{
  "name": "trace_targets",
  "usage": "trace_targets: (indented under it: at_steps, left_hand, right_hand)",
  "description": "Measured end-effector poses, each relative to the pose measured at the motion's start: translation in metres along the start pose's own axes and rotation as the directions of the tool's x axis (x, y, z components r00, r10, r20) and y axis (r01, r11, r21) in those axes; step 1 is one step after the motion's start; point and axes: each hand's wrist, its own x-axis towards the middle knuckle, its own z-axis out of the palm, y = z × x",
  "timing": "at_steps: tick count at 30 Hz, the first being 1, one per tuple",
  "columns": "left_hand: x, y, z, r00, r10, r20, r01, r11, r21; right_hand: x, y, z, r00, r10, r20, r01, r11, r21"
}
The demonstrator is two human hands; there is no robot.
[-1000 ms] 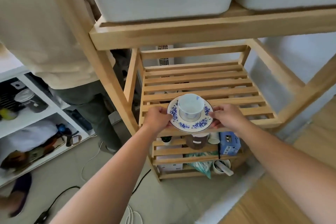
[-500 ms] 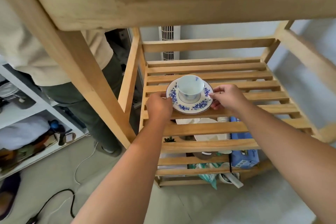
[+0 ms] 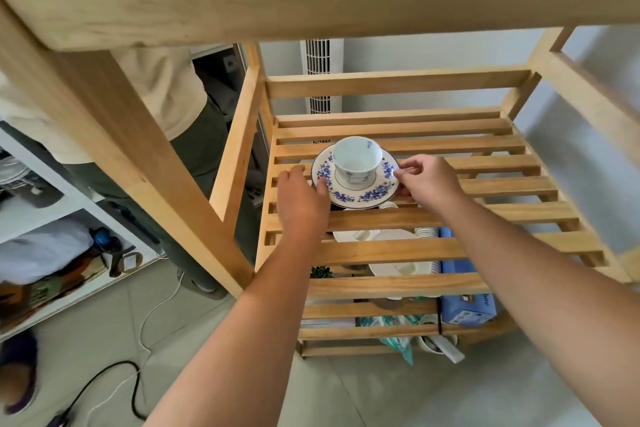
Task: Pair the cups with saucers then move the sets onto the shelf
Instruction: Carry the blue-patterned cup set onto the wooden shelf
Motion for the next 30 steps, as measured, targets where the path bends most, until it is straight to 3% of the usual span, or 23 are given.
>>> trace_targets:
  at_steps: [3,6,16,30]
  left_hand:
    - [-0.017,-0.013,0.000,0.973,0.226,0.038,-0.229,0.959,0.168]
    - [-0.025,-0.023,0.003,0.942,0.288,0.173,-0.327,0.906,0.270]
    - [0.008,-0.010,0.011,0.943,0.232,0.240,-0.304,0.894,0.329]
    - [0.032,0.001,0.017,0.964,0.203,0.173,-0.242,0.937,0.252]
  right_hand:
    - [-0.018,0.010,0.000,0.971,-0.237,-0.014,0.228,0.949,-0.218]
    - [-0.034,0.023,0.003,0.940,-0.319,0.119,0.341,0.875,-0.343]
    - [-0.008,0.006,0.012,0.941,-0.319,0.110,0.335,0.843,-0.420]
    - [0.010,-0.009,0.024,0.959,-0.270,0.082,0.280,0.872,-0.401]
